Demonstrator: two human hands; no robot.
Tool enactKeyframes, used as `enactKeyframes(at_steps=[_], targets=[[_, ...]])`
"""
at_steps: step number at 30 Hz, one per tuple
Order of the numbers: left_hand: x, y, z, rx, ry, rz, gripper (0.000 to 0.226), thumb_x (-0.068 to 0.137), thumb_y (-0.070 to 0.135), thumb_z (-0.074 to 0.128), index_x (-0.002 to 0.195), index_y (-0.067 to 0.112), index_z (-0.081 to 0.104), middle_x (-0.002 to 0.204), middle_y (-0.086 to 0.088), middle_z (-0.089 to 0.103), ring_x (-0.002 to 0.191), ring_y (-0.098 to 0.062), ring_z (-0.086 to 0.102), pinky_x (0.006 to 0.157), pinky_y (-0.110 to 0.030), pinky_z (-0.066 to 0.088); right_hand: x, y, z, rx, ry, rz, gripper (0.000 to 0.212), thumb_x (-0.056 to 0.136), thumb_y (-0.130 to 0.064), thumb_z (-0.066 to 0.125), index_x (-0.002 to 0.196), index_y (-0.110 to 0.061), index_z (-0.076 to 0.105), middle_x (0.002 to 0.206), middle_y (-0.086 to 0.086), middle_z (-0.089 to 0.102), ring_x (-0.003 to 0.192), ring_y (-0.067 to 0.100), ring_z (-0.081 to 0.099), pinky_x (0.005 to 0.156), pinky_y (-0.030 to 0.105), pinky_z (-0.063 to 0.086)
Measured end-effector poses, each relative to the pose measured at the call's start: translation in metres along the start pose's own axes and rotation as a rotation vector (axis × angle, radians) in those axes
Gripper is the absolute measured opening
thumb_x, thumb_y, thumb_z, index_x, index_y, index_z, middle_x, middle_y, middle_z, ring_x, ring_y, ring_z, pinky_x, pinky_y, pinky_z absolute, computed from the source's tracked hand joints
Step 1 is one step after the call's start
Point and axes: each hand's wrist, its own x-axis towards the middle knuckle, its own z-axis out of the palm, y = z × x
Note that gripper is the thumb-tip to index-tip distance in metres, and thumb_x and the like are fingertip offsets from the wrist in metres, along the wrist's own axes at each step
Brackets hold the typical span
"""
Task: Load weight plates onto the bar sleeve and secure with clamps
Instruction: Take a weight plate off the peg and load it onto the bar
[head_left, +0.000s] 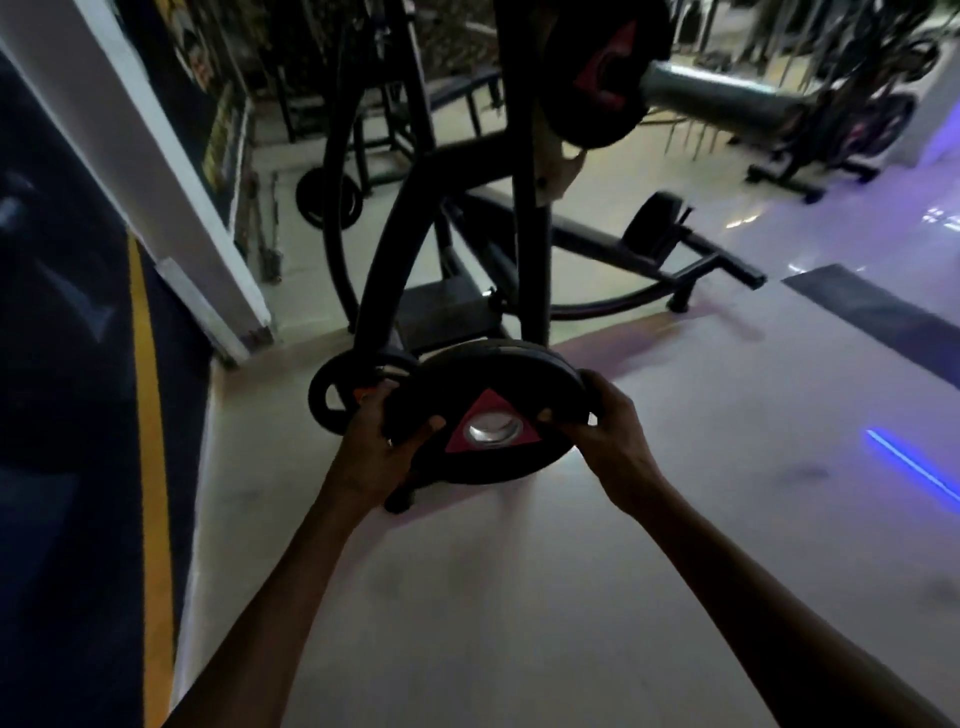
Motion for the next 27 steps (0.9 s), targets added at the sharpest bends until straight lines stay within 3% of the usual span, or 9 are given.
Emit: enactKeyframes(at_steps=[2,5,8,10,12,16,21,25,27], targets=[[0.011,0.041,0.012,-0.033,0.013,0.046,0.041,0.084,0.032,0.080,0.115,0.022,0.056,0.102,0.015,0.067,0.090,0.019,0.062,0.079,-0.008,0.050,0.001,-0.030,-0.027,0.017,0.050,-0.058,0.044,0.079,-0.008,0.083,0.119,-0.017,0.066,0.108,0.002,0.071,0.100,0.011,0.066,0.073,0.021,0.054],[0.022,0.099,0.035,-0.047,-0.005,0.116,0.051,0.083,0.045,0.076,0.121,0.022,0.052,0.107,0.017,0.064,0.092,0.018,0.062,0.077,-0.008,0.051,0.003,-0.067,-0.068,0.076,0.104,-0.138,0.042,0.082,-0.003,0.081,0.120,-0.016,0.067,0.112,0.004,0.071,0.104,0.015,0.067,0.076,0.026,0.058],[0.033,0.143,0.057,-0.072,-0.029,0.155,0.067,0.075,0.060,0.078,0.120,0.020,0.049,0.111,0.004,0.065,0.102,-0.002,0.067,0.082,-0.024,0.058,0.010,-0.095,-0.108,0.099,0.131,-0.201,0.044,0.082,-0.003,0.080,0.121,-0.018,0.067,0.113,-0.001,0.071,0.110,0.020,0.068,0.083,0.038,0.062],[0.040,0.170,0.073,-0.055,-0.041,0.174,0.074,0.068,0.045,0.091,0.120,0.019,0.046,0.110,0.004,0.064,0.101,-0.008,0.068,0.077,-0.028,0.061,0.016,-0.109,-0.135,0.112,0.154,-0.237,0.046,0.082,-0.001,0.080,0.123,-0.015,0.067,0.113,-0.001,0.072,0.110,0.021,0.068,0.086,0.039,0.061],[0.049,0.196,0.092,-0.028,-0.015,0.209,0.072,0.067,0.019,0.095,0.118,0.017,0.044,0.105,0.008,0.063,0.092,0.003,0.067,0.070,-0.023,0.059,0.023,-0.118,-0.160,0.110,0.165,-0.266,0.045,0.082,-0.001,0.079,0.124,-0.012,0.066,0.114,0.005,0.071,0.109,0.022,0.068,0.085,0.038,0.061],[0.075,0.234,0.134,0.015,0.084,0.273,0.069,0.068,0.031,0.094,0.116,0.018,0.046,0.105,0.008,0.065,0.099,-0.012,0.068,0.080,-0.037,0.061,0.051,-0.131,-0.209,0.099,0.194,-0.311,0.038,0.084,-0.005,0.080,0.118,-0.014,0.067,0.109,0.007,0.068,0.105,0.022,0.067,0.079,0.037,0.062],[0.107,0.272,0.189,-0.036,0.161,0.279,0.062,0.077,0.020,0.088,0.121,0.017,0.045,0.107,0.017,0.059,0.098,0.006,0.057,0.075,-0.010,0.051,0.101,-0.139,-0.268,0.045,0.174,-0.352,0.041,0.085,-0.007,0.080,0.121,-0.011,0.060,0.112,0.006,0.065,0.095,-0.003,0.065,0.068,0.019,0.057],[0.135,0.290,0.214,-0.051,0.203,0.276,0.061,0.079,0.021,0.087,0.122,0.018,0.044,0.115,0.006,0.064,0.108,-0.013,0.064,0.086,-0.029,0.056,0.148,-0.142,-0.301,-0.021,0.117,-0.375,0.046,0.085,-0.015,0.081,0.125,-0.020,0.058,0.120,0.004,0.065,0.114,0.021,0.065,0.081,0.044,0.064],[0.148,0.299,0.221,-0.047,0.226,0.285,0.062,0.079,0.023,0.087,0.123,0.019,0.044,0.115,0.006,0.064,0.112,-0.016,0.064,0.087,-0.028,0.056,0.168,-0.143,-0.311,-0.021,0.107,-0.372,0.048,0.085,-0.016,0.081,0.126,-0.019,0.057,0.120,0.003,0.065,0.115,0.024,0.065,0.083,0.048,0.064]])
